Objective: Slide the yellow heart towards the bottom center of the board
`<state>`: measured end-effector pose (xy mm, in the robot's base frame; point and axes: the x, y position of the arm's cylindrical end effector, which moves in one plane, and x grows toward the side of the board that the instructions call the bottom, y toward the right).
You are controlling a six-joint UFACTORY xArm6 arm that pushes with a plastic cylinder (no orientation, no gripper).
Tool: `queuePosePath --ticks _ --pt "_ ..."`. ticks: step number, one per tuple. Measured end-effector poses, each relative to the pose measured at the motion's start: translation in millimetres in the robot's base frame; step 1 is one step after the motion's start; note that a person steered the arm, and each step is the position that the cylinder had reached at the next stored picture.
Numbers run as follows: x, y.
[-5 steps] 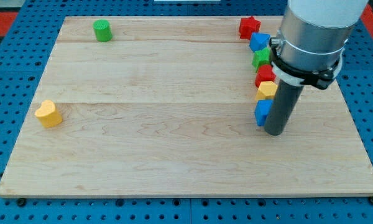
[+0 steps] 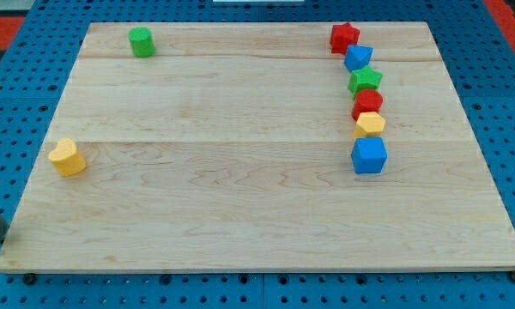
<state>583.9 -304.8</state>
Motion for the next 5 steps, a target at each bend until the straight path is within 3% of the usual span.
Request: queuePosePath --ticks 1,5 --pt "-3.9 0.1" --pt "-98.6 0.2"
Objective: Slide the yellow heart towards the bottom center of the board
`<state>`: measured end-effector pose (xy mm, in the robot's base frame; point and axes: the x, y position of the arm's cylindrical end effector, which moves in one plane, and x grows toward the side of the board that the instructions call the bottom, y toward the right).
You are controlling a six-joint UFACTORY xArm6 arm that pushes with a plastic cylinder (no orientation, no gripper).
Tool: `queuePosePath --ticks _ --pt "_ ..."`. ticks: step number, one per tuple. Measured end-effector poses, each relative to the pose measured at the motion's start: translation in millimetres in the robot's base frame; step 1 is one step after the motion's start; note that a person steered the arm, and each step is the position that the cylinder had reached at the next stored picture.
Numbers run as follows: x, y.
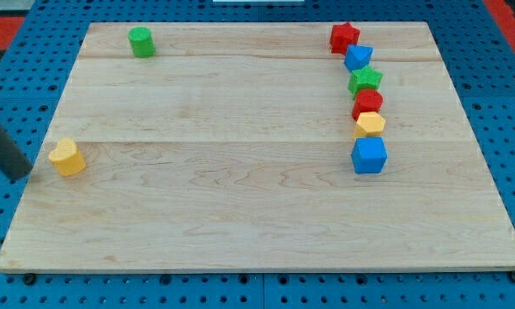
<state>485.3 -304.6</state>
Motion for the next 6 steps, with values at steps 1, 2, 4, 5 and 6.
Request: queuePosePath --ticks 1,2,4,5,6 --pt "-36.4 0.1" --pt "-28.7 30.6" --pt "-12.8 98.7" --pt "-1.7 130.5" --pt "33.7 131.5"
